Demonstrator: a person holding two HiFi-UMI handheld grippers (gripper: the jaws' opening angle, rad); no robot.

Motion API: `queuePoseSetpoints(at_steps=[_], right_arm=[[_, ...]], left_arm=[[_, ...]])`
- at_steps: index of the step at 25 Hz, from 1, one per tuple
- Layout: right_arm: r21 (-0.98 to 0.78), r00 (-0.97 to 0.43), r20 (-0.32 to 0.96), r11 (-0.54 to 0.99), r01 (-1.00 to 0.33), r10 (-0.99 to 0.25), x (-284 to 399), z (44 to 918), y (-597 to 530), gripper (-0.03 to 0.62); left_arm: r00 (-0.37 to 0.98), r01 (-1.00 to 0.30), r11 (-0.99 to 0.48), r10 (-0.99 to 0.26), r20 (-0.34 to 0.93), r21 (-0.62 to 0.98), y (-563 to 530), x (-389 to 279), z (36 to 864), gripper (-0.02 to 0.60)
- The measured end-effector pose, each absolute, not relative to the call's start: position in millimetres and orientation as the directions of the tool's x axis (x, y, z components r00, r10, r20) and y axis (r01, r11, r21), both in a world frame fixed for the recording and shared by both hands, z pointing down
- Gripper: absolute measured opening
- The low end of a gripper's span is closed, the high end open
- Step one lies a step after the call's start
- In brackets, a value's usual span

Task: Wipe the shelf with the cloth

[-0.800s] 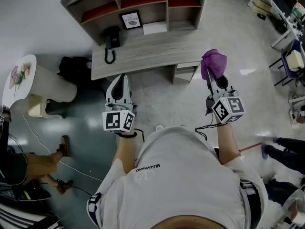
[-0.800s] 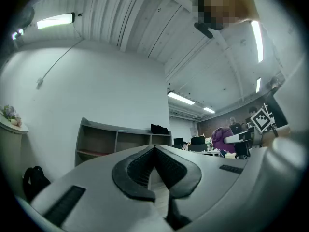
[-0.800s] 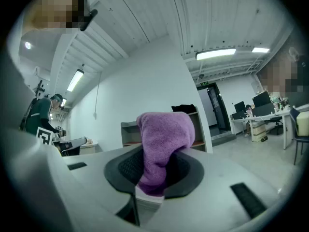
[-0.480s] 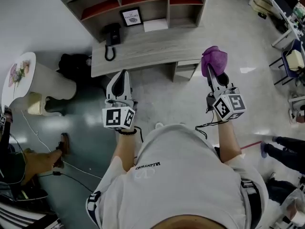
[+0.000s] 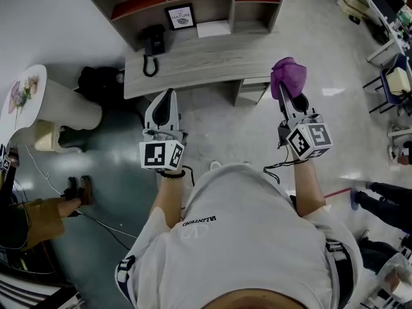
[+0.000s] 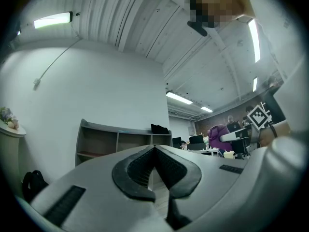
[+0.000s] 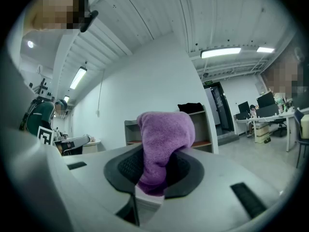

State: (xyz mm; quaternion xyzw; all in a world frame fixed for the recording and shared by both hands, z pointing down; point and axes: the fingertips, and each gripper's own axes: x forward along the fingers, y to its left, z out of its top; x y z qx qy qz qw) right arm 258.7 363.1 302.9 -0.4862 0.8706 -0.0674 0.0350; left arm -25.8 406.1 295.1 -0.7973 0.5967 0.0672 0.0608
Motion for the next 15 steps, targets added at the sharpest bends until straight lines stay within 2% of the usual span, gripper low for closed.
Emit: queuePoseSetpoints(at_steps=[15], right_arm=[[-0.146, -0.524, 0.042, 0.513, -0.846, -0.851, 179, 310, 356, 0.081]], left_arm=[[0.331, -0.939, -0.341, -0.93, -0.16, 0.037, 399, -80, 317, -0.002]])
